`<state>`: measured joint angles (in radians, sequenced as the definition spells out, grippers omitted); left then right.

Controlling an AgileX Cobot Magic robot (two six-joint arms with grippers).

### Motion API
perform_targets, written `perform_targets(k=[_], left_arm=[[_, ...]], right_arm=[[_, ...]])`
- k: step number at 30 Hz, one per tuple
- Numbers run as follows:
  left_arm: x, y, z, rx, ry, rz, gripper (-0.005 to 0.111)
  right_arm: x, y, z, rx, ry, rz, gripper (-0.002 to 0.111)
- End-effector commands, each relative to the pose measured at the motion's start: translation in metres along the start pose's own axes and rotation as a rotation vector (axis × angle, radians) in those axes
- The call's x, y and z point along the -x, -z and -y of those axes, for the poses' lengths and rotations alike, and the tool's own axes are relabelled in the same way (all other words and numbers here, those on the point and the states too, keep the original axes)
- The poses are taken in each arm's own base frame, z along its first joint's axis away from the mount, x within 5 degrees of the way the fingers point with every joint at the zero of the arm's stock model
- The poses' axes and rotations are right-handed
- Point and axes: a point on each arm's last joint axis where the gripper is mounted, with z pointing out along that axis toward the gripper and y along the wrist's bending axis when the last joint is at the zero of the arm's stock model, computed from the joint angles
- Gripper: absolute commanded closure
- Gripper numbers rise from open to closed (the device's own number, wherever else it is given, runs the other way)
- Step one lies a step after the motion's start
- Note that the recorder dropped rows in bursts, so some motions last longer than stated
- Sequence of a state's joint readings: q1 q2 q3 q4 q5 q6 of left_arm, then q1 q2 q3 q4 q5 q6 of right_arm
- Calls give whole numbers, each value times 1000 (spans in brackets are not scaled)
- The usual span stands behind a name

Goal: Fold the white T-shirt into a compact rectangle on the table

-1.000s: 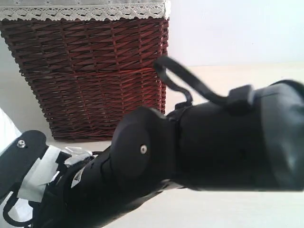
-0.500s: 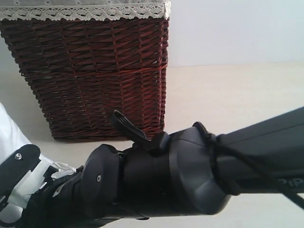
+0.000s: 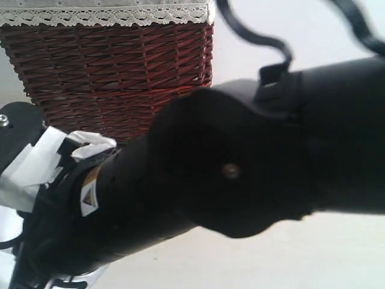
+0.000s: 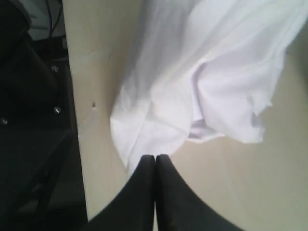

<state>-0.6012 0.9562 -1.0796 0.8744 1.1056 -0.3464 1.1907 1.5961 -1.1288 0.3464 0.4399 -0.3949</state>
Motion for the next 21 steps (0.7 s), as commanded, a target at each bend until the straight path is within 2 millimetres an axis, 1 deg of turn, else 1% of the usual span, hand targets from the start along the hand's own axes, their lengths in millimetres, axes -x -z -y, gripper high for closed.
perform_targets(k=[1,2,3,7,10,13,16,17,18,19,20,21], left_arm=[[-2,-45,35,-175,66,-15,107],[-2,-52,36,-196,85,-30,107],[-3,-65,35,-198,101,-49,107],[-8,-104,26,-198,243,-87,107],[-20,-136,18,-189,325,-152,107],[-42,-170,9,-150,386,-270,107],[-62,-202,8,-161,503,-349,106],[-67,-210,7,-168,519,-357,102],[-71,-221,8,-181,545,-351,90],[-72,-225,6,-181,555,-344,80],[-73,-229,2,-168,568,-335,59],[-71,-230,0,-164,573,-326,49]], right_arm=[[-4,35,5,-105,1,-99,108],[-5,40,7,-138,8,-112,108],[-6,47,9,-171,1,-121,108],[-3,66,15,-265,-11,-93,108],[-4,68,16,-279,-7,-103,108],[-7,65,16,-280,-11,-124,108],[-14,57,16,-268,-4,-121,108],[-17,54,16,-264,-4,-119,108],[-28,43,15,-252,-2,-141,102],[-34,36,15,-238,-1,-154,96],[-45,21,13,-205,16,-169,83],[-47,12,13,-185,21,-158,75]])
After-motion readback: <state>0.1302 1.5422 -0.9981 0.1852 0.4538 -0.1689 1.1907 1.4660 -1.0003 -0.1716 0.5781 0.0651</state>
